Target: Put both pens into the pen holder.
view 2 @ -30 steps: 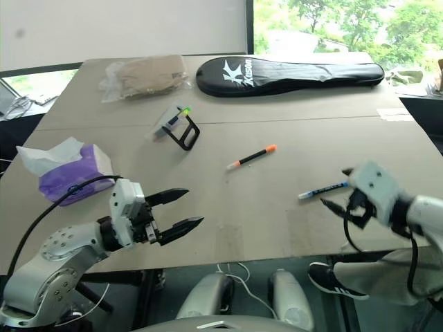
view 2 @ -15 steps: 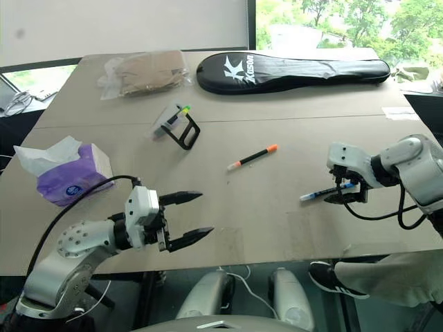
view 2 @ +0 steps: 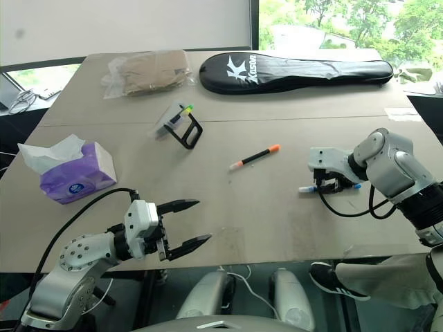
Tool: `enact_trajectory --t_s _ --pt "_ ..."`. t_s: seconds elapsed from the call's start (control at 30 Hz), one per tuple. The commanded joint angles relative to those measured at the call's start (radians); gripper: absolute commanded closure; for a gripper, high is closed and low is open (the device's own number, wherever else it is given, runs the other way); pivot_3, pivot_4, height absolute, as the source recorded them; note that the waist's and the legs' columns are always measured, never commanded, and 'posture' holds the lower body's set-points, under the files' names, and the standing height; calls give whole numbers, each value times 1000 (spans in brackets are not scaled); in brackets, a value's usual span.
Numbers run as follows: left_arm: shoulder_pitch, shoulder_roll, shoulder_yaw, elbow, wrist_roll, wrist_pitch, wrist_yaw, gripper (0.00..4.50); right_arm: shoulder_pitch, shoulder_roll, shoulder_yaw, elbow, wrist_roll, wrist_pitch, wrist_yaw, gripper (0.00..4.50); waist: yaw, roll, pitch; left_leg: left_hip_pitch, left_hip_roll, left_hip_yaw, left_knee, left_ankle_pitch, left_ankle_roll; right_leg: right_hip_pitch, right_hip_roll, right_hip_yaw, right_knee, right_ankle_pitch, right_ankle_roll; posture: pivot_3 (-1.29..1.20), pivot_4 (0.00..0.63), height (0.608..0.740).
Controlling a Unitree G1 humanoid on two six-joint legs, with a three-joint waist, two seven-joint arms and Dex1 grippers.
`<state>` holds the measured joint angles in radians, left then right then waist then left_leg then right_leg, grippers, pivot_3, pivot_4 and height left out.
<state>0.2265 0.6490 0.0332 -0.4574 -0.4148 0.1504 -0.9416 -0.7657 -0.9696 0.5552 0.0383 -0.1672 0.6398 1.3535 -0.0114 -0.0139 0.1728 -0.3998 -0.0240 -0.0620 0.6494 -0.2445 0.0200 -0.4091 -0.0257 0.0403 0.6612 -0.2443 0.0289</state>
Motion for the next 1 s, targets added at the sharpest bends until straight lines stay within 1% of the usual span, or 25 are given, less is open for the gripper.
enact_trajectory --t_s 0.03,0.07,0.13,0.2,0.23,0.27,0.3,0.37,0.43,0.5,0.63,0.7,0.8,0.83,0.9,1.0 --pt "-15 -7 3 6 -11 -26 -11 0 27 -9 -2 10 -46 -25 -14 4407 0 0 0 0 0 0 0 0 0 0 0 0 0 0 0 0 150 740" --pt "-17 -8 4 10 -14 -27 -13 0 32 -8 -6 11 -49 -27 -16 4407 0 -1 -1 0 0 0 1 0 0 0 0 0 0 0 0 0 150 740" --pt "-55 -41 30 -13 -95 61 49 0 35 16 -57 -11 -5 42 -22 4407 1 -1 -1 1 0 0 1 0 0 1 0 0 0 0 0 0 150 740" --pt "-110 -77 63 -57 -229 216 163 0 19 56 -125 -61 75 183 -8 4407 1 -1 -1 1 0 -1 2 0 0 2 0 -1 0 0 0 0 150 740" --pt "-141 -81 71 -84 -291 303 222 0 7 80 -162 -96 120 260 -3 4407 0 -1 0 1 0 -1 3 0 0 2 0 -1 1 0 1 0 150 740" --pt "-184 -82 81 -105 -383 408 297 0 -5 115 -210 -142 175 353 -6 4407 -1 -1 0 1 0 -2 3 0 0 2 0 -1 2 0 1 0 150 740" --pt "-236 -75 92 -110 -518 520 382 0 -25 160 -260 -197 232 469 -14 4407 -3 -1 0 1 0 -3 3 0 0 2 0 -2 2 0 1 0 150 740" --pt "-327 -72 105 -104 -725 666 529 0 -51 237 -333 -313 320 638 -49 4407 -7 -1 0 0 1 -4 3 0 0 1 1 -2 4 1 1 0 150 740" --pt "-409 -102 108 -81 -848 718 652 0 -66 319 -380 -416 378 768 -109 4407 -6 -1 0 0 1 -4 3 0 0 0 2 -2 6 1 1 0 150 740" --pt "-468 -127 107 -48 -958 747 763 0 -71 390 -399 -490 414 846 -182 4407 -2 -2 0 -1 0 -6 3 0 0 0 1 -3 5 1 1 0 150 740" --pt "-533 -155 92 -18 -1052 762 864 0 -91 503 -416 -549 466 942 -310 4407 0 -2 -1 -2 -4 -6 3 0 -1 0 -3 -3 4 1 1 0 150 740" --pt "-566 -165 83 -2 -1066 764 889 0 -97 540 -418 -568 495 966 -352 4407 1 -2 -1 -2 -5 -6 3 2 -4 -1 -3 -4 4 1 1 0 150 740" --pt "-584 -156 70 2 -1090 782 883 766 -96 560 -423 -572 529 967 -399 4500 -1 -2 -1 -2 -5 -7 3 3 -5 -1 -3 -5 4 1 1 0 150 740" --pt "-583 -150 68 -1 -1097 789 877 1349 -96 559 -425 -568 539 961 -413 4500 -1 -2 -1 -2 -5 -7 2 3 -5 -1 -3 -5 4 1 1 0 150 740" --pt "-582 -142 67 -4 -1097 795 873 2178 -100 559 -435 -558 562 955 -437 4500 -3 -2 -1 -2 -6 -7 2 3 -5 -1 -3 -7 4 1 1 0 150 740" --pt "-577 -134 66 -5 -1090 798 865 3676 -105 560 -447 -545 593 948 -470 4500 -4 -2 -1 -2 -5 -6 2 3 -5 -1 -3 -8 4 1 1 0 150 740"
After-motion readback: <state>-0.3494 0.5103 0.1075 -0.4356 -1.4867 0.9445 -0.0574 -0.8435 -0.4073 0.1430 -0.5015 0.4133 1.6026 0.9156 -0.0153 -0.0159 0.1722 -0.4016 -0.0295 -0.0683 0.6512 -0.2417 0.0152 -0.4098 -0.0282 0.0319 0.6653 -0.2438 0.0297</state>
